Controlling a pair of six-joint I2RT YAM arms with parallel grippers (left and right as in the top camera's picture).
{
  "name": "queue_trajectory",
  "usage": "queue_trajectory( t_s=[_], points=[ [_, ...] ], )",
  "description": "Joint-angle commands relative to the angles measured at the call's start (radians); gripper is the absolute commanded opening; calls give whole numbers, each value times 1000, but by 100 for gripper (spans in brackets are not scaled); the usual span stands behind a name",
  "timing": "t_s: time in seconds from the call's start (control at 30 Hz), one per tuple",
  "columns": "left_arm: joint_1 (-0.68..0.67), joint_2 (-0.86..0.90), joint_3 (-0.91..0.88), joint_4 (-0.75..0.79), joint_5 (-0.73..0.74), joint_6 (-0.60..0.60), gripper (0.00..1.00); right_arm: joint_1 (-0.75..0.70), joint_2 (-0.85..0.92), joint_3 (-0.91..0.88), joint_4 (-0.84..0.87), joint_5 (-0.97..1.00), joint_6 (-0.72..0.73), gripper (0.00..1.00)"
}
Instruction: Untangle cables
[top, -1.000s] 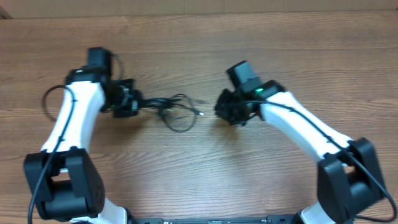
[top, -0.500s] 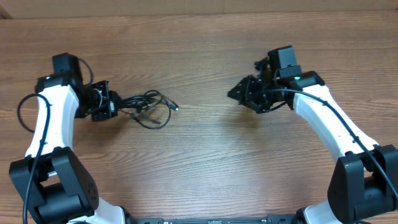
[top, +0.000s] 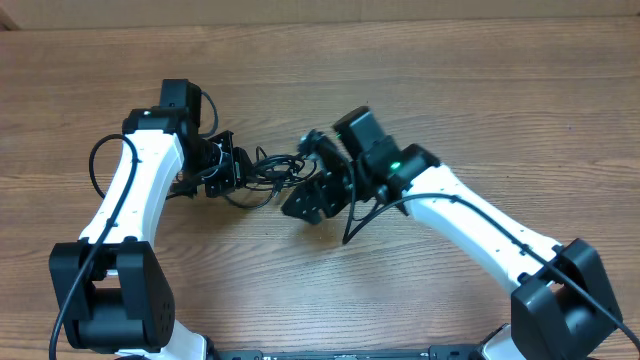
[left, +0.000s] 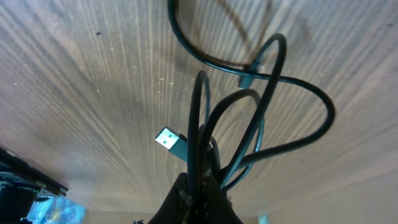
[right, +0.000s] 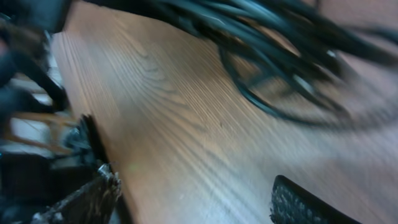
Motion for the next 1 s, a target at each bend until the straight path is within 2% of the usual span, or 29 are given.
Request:
queue_trajectory(
  t_s=[0.0, 0.2, 0.33, 0.5, 0.83, 0.9, 0.97],
  points=[
    [-12, -7, 15, -16, -7, -60, 5, 58, -24, -3, 38, 136, -141, 79],
    [-11, -7, 15, -68, -1, -13, 4, 123, 6, -3, 130, 343, -177, 76],
    [-11, -7, 15, -101, 3, 39, 4, 125, 61, -3, 182, 344, -228, 71],
    [-11, -7, 15, -140, 22, 88, 4, 121, 114, -3, 232, 350, -228, 71],
    [-10, -7, 15, -152, 107, 147, 4, 121, 130, -3, 251, 335, -314, 61],
    [-9, -7, 15, -151, 146, 148, 4, 121, 142, -4, 252, 298, -314, 52],
    [-9, -7, 15, -152, 166, 171, 4, 121, 155, -4, 252, 299, -314, 35]
  ],
)
